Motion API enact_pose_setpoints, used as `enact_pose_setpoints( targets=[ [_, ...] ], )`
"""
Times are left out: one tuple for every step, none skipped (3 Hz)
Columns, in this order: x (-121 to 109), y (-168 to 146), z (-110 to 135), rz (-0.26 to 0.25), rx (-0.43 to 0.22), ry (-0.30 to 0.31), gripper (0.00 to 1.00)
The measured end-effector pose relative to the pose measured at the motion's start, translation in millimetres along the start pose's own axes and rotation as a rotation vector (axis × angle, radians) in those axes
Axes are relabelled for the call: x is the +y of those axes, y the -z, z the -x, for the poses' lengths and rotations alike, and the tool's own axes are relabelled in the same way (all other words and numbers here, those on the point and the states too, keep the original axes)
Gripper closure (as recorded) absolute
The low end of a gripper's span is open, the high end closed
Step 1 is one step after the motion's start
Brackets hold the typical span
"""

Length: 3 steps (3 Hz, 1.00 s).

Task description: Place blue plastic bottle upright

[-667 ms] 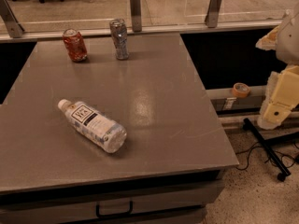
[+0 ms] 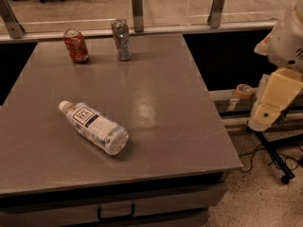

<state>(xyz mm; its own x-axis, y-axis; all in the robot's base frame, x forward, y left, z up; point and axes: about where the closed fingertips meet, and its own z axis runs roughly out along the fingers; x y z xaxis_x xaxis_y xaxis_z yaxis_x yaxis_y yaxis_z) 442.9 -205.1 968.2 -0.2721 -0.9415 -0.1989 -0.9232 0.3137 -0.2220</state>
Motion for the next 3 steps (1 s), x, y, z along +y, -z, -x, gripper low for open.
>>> enact_pose_setpoints(
  targets=[
    [1,-34,33,0.024,0.043,-0.073,0.00],
    [5,-65,71,0.052,0.046,-0.176,0.00],
    [4,-62,70,0.044,0.044,-0.258,0.00]
  ],
)
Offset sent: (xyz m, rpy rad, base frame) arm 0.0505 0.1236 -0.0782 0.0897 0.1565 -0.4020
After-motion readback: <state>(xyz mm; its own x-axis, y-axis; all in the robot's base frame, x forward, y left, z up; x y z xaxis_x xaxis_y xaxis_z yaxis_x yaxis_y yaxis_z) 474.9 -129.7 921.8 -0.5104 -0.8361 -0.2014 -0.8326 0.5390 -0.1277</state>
